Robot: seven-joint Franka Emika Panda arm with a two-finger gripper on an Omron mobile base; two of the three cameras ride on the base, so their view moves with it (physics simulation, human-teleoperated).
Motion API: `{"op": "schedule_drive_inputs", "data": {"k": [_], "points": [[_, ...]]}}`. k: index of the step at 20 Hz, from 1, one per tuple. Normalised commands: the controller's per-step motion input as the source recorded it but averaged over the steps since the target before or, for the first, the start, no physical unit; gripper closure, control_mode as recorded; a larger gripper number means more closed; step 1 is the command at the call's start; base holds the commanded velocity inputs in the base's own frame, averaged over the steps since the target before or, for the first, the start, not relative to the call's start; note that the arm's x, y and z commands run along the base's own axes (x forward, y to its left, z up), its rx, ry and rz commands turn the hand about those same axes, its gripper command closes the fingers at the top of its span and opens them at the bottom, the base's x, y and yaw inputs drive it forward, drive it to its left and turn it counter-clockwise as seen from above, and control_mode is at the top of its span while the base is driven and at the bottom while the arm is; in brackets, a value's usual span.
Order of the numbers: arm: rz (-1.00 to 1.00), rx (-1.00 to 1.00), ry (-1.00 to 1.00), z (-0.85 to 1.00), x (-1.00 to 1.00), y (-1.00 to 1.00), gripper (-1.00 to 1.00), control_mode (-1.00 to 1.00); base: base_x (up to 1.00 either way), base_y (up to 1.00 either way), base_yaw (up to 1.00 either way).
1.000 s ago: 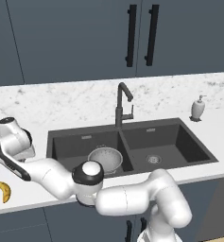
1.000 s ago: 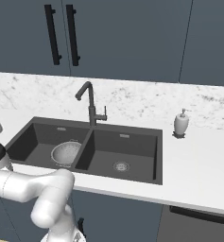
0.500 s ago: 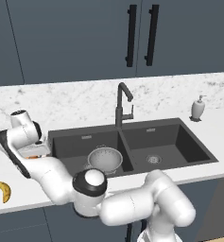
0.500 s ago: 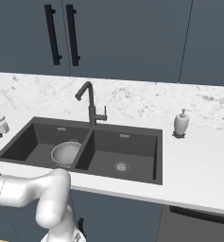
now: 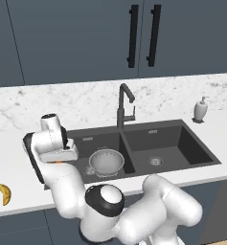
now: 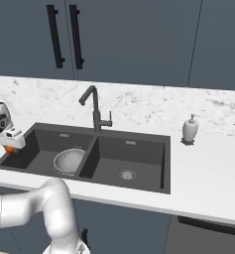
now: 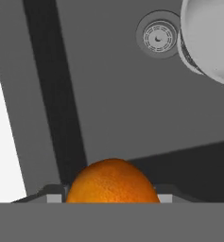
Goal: Put the colander in the sink, put the banana, tangerine in the colander, and turn on the sink faucet and pour water over the colander.
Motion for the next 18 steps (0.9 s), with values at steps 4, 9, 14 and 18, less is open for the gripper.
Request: {"op": "schedule_drive_inputs", "data": {"k": [4,9,14,18], "points": [[-0.08,0.00,0.00,0.00,-0.01,-1.00,1.00,-1.00,0.00,0.00,0.00],[-0.09,0.00,0.04,0.00,0.13,-1.00,1.00,-1.00,0.00,0.00,0.00],[-0.07,0.00,0.07,0.00,0.25,-1.00,1.00,-1.00,0.00,0.00,0.00],[-0.02,0.01,0.10,0.00,0.04,-1.00,1.00,-1.00,0.00,0.00,0.00]]}}
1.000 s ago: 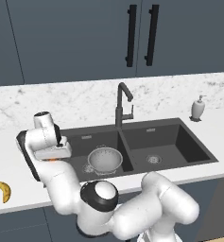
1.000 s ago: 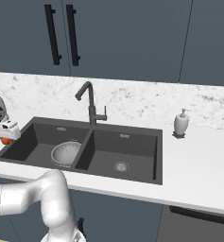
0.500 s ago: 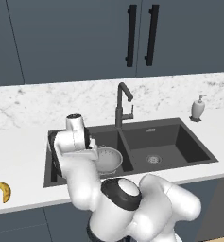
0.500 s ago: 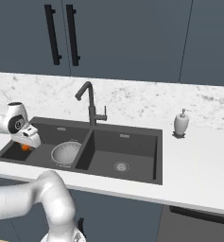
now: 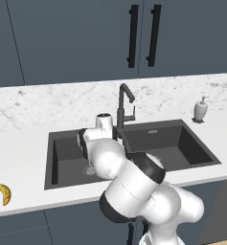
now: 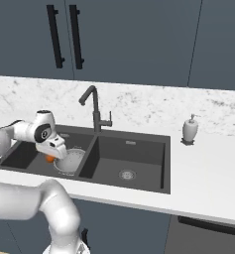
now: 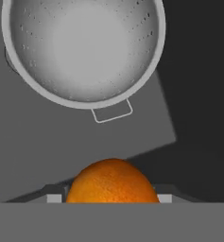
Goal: Put the colander in the sink, put the banana, tangerine in the colander, and turn on the sink faucet and pour water over the colander.
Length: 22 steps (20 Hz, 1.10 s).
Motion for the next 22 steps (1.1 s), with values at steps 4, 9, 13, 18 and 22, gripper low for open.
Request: {"op": "schedule_drive_inputs", "data": {"k": [4,9,13,18,22], "points": [[0.00,0.01,0.12,-0.03,0.27,-0.67,1.00,-1.00,0.00,0.00,0.00],[0.00,0.00,0.01,-0.50,0.33,-0.07,1.00,-1.00,0.00,0.00,0.00],[0.00,0.00,-0.02,-0.36,0.23,0.00,1.00,-1.00,0.00,0.00,0.00],[0.00,0.00,-0.01,-0.03,0.23,0.00,1.00,-1.00,0.00,0.00,0.00],[0.00,0.00,0.00,-0.01,0.37,0.00,1.00,-1.00,0.00,0.00,0.00]]}}
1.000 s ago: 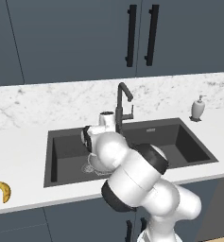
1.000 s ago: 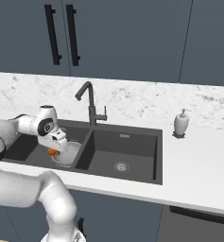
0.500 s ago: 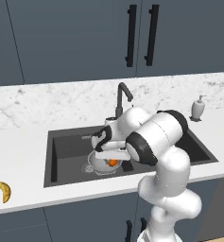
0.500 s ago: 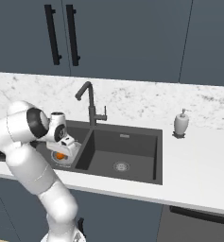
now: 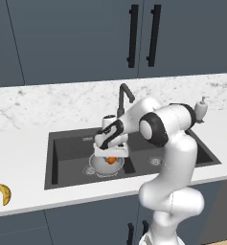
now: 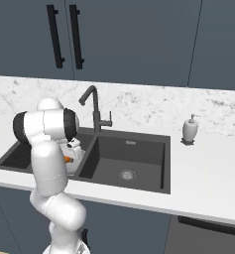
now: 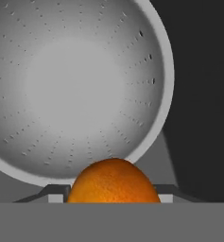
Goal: Put the colander in the sink, put the banana, tangerine in the colander, and turn on the sink faucet and pour water over the colander.
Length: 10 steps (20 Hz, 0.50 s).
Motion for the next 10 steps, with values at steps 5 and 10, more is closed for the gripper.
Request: {"op": "schedule_drive_inputs", "data": {"k": [5,10], "points": [[0.00,0.00,0.00,-0.17,0.35,0.00,1.00,-1.00,0.00,0.00,0.00],[0.00,0.00,0.00,-0.30,0.29,0.00,1.00,-1.00,0.00,0.00,0.00]]}}
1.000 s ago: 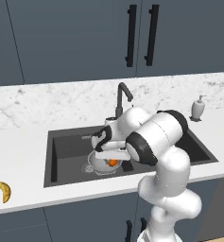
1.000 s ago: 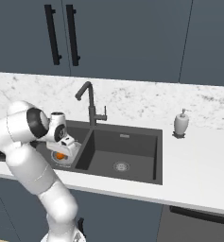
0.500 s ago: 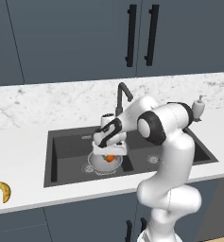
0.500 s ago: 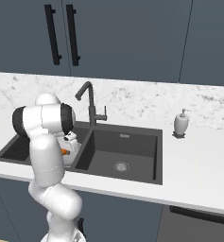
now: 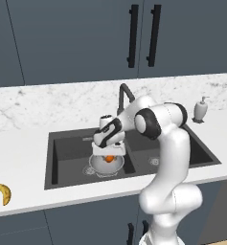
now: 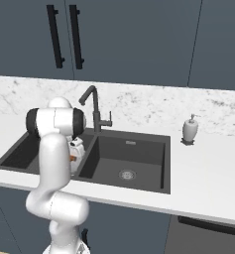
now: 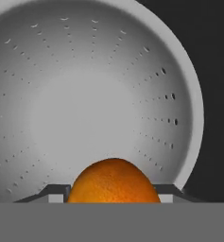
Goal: Put the colander in the sink, put the banana, tangerine in the colander, and turn on the sink faucet and pour water over the colander.
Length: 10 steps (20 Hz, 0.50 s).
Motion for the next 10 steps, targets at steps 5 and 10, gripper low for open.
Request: {"op": "schedule_drive_inputs", "data": {"k": [5,10], "points": [[0.00,0.00,0.00,-0.36,0.06,0.00,1.00,-1.00,0.00,0.00,0.00],[0.00,0.00,0.00,-0.45,0.00,0.00,1.00,-1.00,0.00,0.00,0.00]]}}
